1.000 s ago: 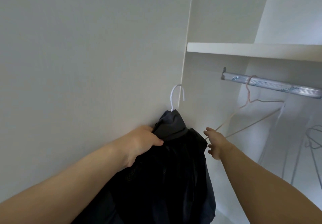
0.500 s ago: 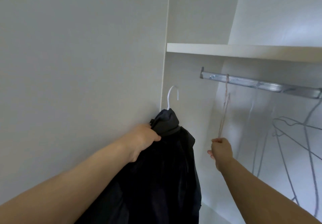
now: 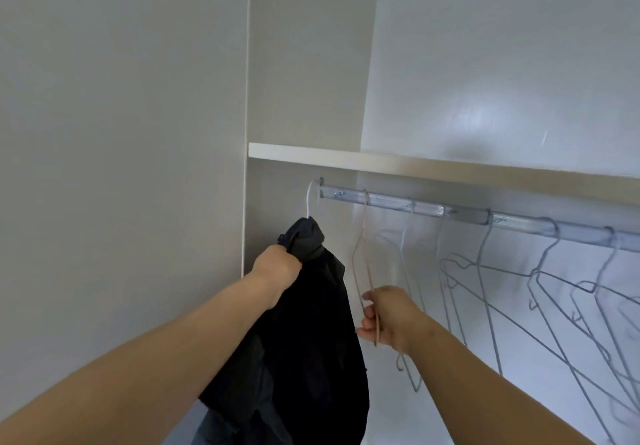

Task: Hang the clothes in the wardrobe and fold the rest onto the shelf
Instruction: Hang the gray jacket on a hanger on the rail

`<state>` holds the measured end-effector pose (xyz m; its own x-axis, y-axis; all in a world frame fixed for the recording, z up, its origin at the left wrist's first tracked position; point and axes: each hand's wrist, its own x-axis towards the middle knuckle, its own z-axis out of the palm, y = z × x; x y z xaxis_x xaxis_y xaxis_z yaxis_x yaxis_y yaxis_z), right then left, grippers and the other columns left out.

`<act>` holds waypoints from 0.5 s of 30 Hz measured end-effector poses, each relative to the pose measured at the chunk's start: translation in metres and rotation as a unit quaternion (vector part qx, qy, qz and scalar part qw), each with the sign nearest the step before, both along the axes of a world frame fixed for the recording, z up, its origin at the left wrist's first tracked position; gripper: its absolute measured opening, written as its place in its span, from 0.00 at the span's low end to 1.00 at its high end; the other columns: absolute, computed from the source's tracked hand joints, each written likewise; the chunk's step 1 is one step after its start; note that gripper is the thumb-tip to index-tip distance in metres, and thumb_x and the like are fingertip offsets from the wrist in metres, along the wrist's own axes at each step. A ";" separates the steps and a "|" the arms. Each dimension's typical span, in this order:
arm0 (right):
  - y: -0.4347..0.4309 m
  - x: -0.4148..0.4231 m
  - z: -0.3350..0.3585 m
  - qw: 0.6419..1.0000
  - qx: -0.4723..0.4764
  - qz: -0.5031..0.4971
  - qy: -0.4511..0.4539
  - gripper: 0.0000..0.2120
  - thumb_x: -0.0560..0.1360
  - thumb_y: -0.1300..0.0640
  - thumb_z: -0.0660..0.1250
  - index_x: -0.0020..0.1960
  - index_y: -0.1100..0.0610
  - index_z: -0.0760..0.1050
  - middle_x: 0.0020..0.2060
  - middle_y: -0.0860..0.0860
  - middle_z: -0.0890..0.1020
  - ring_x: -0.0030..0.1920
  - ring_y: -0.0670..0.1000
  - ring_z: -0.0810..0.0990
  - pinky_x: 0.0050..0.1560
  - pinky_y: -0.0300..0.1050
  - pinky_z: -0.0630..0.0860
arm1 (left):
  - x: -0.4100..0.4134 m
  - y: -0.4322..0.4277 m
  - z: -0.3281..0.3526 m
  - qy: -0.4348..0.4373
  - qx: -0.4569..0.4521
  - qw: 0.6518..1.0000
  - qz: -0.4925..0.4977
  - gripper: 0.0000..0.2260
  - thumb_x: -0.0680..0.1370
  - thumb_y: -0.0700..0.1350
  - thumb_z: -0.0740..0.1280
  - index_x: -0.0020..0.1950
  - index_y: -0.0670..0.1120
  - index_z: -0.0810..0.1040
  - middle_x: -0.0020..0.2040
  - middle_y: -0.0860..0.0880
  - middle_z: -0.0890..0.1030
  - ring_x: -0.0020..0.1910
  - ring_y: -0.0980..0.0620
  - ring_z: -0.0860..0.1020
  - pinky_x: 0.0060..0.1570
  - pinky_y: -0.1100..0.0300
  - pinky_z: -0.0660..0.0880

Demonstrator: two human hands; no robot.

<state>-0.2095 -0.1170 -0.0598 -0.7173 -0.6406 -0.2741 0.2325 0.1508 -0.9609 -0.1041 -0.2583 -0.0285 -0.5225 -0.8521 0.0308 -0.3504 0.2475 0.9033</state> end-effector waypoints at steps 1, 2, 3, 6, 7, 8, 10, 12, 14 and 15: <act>0.001 0.000 0.002 1.000 -0.009 -0.016 -0.016 0.07 0.79 0.65 0.52 0.47 0.62 0.68 0.29 0.55 0.68 0.25 0.51 0.69 0.23 0.42 0.76 | -0.007 -0.001 0.002 -0.004 -0.011 1.000 -0.001 0.14 0.78 0.36 0.58 0.63 0.38 0.72 0.57 0.38 0.77 0.55 0.40 0.75 0.57 0.54 0.72; 0.002 -0.001 0.004 0.999 -0.020 -0.031 -0.029 0.08 0.79 0.67 0.51 0.44 0.62 0.68 0.30 0.55 0.68 0.26 0.51 0.68 0.22 0.42 0.76 | -0.014 -0.001 0.005 -0.007 -0.021 1.000 -0.004 0.14 0.79 0.37 0.58 0.63 0.38 0.72 0.57 0.38 0.77 0.56 0.40 0.75 0.56 0.54 0.71; 0.002 -0.002 0.005 0.998 -0.031 -0.042 -0.041 0.09 0.78 0.68 0.50 0.43 0.62 0.67 0.30 0.55 0.68 0.26 0.51 0.68 0.21 0.42 0.76 | -0.022 -0.002 0.008 -0.010 -0.031 0.999 -0.008 0.14 0.79 0.37 0.58 0.63 0.38 0.72 0.58 0.38 0.77 0.56 0.40 0.75 0.55 0.55 0.71; 0.004 -0.003 0.008 0.994 -0.053 -0.056 -0.081 0.10 0.78 0.68 0.50 0.42 0.62 0.67 0.28 0.55 0.69 0.22 0.50 0.70 0.21 0.43 0.76 | -0.046 -0.006 0.017 -0.019 -0.054 0.998 -0.014 0.13 0.78 0.38 0.58 0.62 0.38 0.72 0.58 0.38 0.77 0.55 0.40 0.75 0.51 0.57 0.71; 0.004 -0.003 0.008 0.992 -0.058 -0.057 -0.097 0.11 0.78 0.67 0.50 0.41 0.62 0.67 0.26 0.55 0.69 0.19 0.50 0.70 0.21 0.43 0.76 | -0.054 -0.008 0.020 -0.019 -0.059 0.998 -0.015 0.13 0.78 0.38 0.58 0.62 0.38 0.73 0.58 0.38 0.77 0.56 0.40 0.75 0.52 0.57 0.71; 0.004 -0.002 0.008 0.990 -0.064 -0.058 -0.111 0.11 0.78 0.67 0.50 0.41 0.62 0.67 0.23 0.54 0.69 0.18 0.49 0.69 0.21 0.43 0.76 | -0.062 -0.011 0.023 -0.022 -0.066 0.997 -0.015 0.13 0.78 0.38 0.58 0.62 0.38 0.73 0.58 0.38 0.76 0.56 0.40 0.75 0.51 0.57 0.71; 0.005 -0.002 0.008 0.988 -0.072 -0.059 -0.127 0.11 0.78 0.65 0.50 0.40 0.61 0.67 0.19 0.53 0.69 0.16 0.49 0.68 0.24 0.44 0.76 | -0.078 -0.017 0.028 -0.040 -0.083 0.996 -0.015 0.12 0.79 0.38 0.58 0.60 0.37 0.73 0.58 0.38 0.76 0.56 0.40 0.75 0.50 0.57 0.70; 0.007 -0.005 0.005 0.986 -0.070 -0.058 -0.137 0.10 0.78 0.64 0.51 0.40 0.61 0.67 0.20 0.53 0.69 0.18 0.49 0.69 0.26 0.44 0.76 | -0.093 -0.026 0.029 -0.059 -0.088 0.994 -0.015 0.12 0.79 0.38 0.58 0.59 0.36 0.74 0.57 0.37 0.77 0.56 0.39 0.75 0.50 0.56 0.72; 0.009 -0.009 0.003 0.986 -0.056 -0.050 -0.148 0.08 0.78 0.63 0.54 0.42 0.63 0.69 0.24 0.55 0.70 0.21 0.51 0.70 0.28 0.45 0.76 | -0.106 -0.034 0.026 -0.088 -0.095 0.992 -0.015 0.12 0.79 0.39 0.58 0.59 0.36 0.73 0.57 0.37 0.77 0.55 0.39 0.76 0.45 0.56 0.70; 0.009 -0.011 0.003 0.987 -0.048 -0.043 -0.150 0.08 0.78 0.62 0.55 0.44 0.64 0.70 0.26 0.55 0.71 0.22 0.51 0.70 0.28 0.45 0.77 | -0.111 -0.038 0.024 -0.106 -0.098 0.989 -0.015 0.12 0.79 0.39 0.58 0.59 0.36 0.73 0.57 0.37 0.76 0.55 0.40 0.76 0.43 0.57 0.69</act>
